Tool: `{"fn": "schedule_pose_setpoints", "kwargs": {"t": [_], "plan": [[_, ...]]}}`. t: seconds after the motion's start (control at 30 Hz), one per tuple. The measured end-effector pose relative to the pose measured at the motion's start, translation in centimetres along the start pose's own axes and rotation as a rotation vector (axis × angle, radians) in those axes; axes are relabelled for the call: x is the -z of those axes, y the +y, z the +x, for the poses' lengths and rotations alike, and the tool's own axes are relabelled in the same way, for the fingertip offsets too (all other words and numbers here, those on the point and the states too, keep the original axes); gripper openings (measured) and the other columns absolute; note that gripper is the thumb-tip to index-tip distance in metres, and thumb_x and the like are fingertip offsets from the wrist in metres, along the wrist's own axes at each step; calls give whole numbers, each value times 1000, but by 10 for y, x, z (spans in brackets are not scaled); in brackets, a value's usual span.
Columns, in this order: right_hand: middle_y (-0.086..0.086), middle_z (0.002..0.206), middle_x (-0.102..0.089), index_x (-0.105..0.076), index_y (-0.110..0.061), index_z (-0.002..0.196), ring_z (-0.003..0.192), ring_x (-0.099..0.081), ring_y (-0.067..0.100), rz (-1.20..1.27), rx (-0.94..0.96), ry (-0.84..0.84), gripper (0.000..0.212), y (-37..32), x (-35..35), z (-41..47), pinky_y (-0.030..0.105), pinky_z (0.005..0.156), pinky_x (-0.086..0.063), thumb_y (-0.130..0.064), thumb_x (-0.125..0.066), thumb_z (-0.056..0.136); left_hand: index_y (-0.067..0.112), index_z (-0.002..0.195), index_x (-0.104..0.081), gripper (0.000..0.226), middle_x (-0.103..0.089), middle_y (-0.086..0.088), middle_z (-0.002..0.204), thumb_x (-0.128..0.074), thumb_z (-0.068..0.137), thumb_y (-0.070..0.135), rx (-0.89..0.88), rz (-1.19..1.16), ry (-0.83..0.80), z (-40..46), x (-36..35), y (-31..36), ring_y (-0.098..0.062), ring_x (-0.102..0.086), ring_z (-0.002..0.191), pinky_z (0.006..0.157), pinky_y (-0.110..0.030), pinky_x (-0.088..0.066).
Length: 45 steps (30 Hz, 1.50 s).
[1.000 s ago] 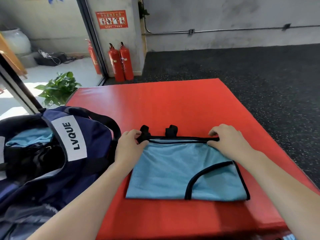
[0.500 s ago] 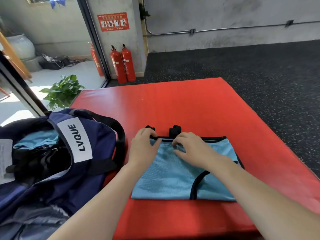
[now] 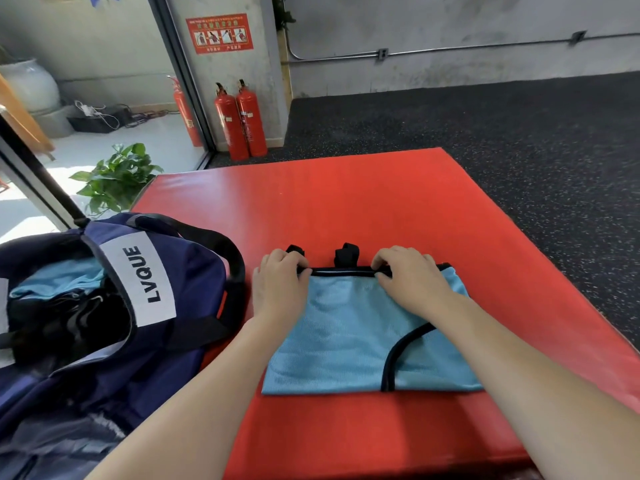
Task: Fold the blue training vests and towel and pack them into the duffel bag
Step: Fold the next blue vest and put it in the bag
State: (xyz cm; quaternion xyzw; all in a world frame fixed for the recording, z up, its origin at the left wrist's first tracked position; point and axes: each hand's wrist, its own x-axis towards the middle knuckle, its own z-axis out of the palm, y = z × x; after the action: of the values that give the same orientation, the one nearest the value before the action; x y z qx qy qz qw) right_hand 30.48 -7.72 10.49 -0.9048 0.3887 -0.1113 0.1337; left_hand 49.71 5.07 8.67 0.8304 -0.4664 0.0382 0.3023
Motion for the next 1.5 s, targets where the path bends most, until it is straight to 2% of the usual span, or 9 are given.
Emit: {"fn": "schedule_pose_setpoints", "kwargs": {"t": [0.1, 0.23, 0.3, 0.43, 0.67, 0.8, 1.2, 1.37, 1.5], "plan": [[-9, 108, -62, -65, -28, 107, 105, -58, 18, 30, -47, -31, 14, 15, 13, 0, 37, 89, -43, -21, -57, 97, 17, 92, -63, 3, -55, 4, 90, -65, 93, 16, 60, -99, -1, 2, -3, 4, -25, -56, 79, 75, -46, -50], [-10, 97, -67, -67, -32, 93, 95, -63, 16, 88, -122, -37, 6, 39, 28, -8, 40, 84, -53, -26, -66, 93, 19, 84, -56, 15, -55, 7, 83, -61, 95, 26, 77, -99, -87, 0, -6, 15, -22, -56, 79, 71, -42, -50], [-14, 89, -67, -68, -36, 85, 88, -63, 14, 109, -151, -50, 8, 49, 33, -12, 40, 80, -55, -31, -71, 90, 18, 86, -61, 18, -57, 6, 92, -60, 96, 32, 24, -106, -153, -2, -8, 21, -20, -57, 90, 82, -41, -49], [-14, 76, -68, -70, -34, 74, 72, -62, 5, 106, -150, -120, 11, 57, 45, -24, 34, 69, -55, -36, -79, 80, 24, 125, -61, 44, -57, 7, 131, -54, 95, 55, -79, 55, -253, -14, -21, 33, -17, -45, 129, 111, -39, -29], [-6, 73, -72, -74, -30, 72, 71, -65, 10, 158, -26, -389, 17, 41, 48, -62, 29, 66, -53, -43, -85, 71, 36, 151, -35, 71, -21, -5, 163, -40, 91, 74, -102, 147, -419, -31, -32, 64, -24, -9, 151, 119, -50, -7], [-7, 77, -69, -72, -27, 76, 63, -55, 1, 187, 21, -389, 18, 40, 47, -82, 16, 55, -42, -41, -84, 74, 38, 153, -31, 66, -16, -7, 165, -39, 95, 69, -177, 172, -440, -36, -36, 76, -25, -8, 152, 120, -49, -9], [-14, 106, -54, -66, -33, 94, 97, -58, 10, 172, 136, -257, 22, 44, 48, -125, 36, 90, -49, -13, -71, 85, 32, 144, -51, 44, -43, 5, 152, -51, 101, 44, -343, 17, -385, -105, 20, 71, -14, -35, 141, 115, -35, -23], [-22, 113, -56, -69, -36, 100, 106, -56, -1, 219, 195, -185, 8, 40, 41, -153, 27, 98, -44, -34, -68, 92, 27, 117, -72, 30, -67, 14, 116, -56, 97, 44, -490, -92, -385, -146, 54, 38, -3, -53, 112, 98, -22, -44], [-21, 129, -54, -71, -29, 114, 120, -48, -4, 213, 185, -209, 33, 34, 28, -174, 20, 106, -37, -53, -66, 91, 31, 109, -74, 39, -68, 18, 108, -52, 95, 60, -500, -98, -418, -175, 70, 14, -2, -57, 103, 92, -23, -47]]}}
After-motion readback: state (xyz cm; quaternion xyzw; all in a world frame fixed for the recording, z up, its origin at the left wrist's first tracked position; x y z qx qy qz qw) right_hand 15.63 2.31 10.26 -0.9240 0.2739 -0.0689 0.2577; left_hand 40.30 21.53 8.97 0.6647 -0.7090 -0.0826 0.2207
